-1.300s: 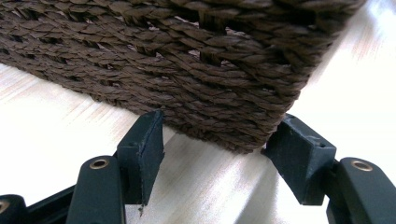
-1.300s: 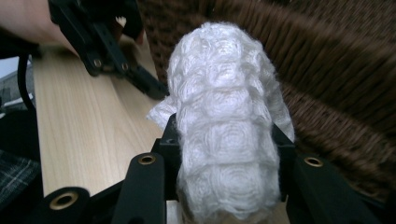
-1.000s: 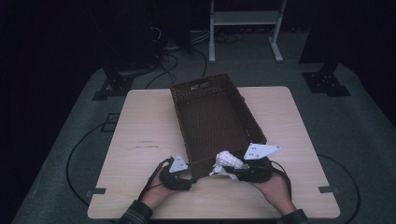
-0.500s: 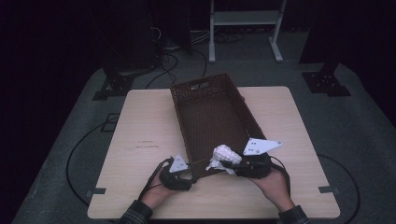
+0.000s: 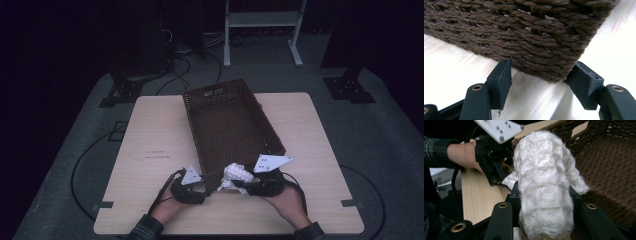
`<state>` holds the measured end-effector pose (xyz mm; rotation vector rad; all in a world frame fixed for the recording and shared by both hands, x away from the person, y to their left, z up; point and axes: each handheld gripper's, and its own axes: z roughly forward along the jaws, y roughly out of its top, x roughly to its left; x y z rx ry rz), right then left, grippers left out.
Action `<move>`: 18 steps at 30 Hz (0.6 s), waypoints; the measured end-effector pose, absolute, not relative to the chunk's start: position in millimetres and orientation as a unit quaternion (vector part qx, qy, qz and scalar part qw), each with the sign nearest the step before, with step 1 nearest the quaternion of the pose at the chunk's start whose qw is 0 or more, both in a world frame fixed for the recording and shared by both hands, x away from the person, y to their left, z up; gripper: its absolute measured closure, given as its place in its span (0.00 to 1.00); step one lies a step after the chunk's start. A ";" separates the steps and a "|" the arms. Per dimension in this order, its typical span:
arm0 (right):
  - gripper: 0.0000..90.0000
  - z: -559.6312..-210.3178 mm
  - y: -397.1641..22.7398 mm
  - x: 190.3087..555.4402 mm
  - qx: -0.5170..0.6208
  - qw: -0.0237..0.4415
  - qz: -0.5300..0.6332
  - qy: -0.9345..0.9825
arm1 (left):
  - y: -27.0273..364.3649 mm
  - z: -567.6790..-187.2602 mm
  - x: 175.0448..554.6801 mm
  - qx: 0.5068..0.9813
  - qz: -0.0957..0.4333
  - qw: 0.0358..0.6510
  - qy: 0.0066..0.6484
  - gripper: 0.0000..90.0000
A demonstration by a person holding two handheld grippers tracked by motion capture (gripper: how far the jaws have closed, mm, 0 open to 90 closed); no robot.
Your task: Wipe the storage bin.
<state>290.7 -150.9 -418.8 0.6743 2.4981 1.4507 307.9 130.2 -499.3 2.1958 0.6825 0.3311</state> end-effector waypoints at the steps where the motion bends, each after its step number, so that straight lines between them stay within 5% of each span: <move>1: 0.68 -420.9 -150.1 290.9 0.227 0.084 0.486 0.840 | 130.5 -499.1 307.9 0.868 0.131 0.396 0.268 0.40; 18: 0.68 -453.7 -137.4 298.2 0.230 0.056 0.445 0.863 | 130.3 -499.2 308.0 0.867 0.132 0.398 0.268 0.40</move>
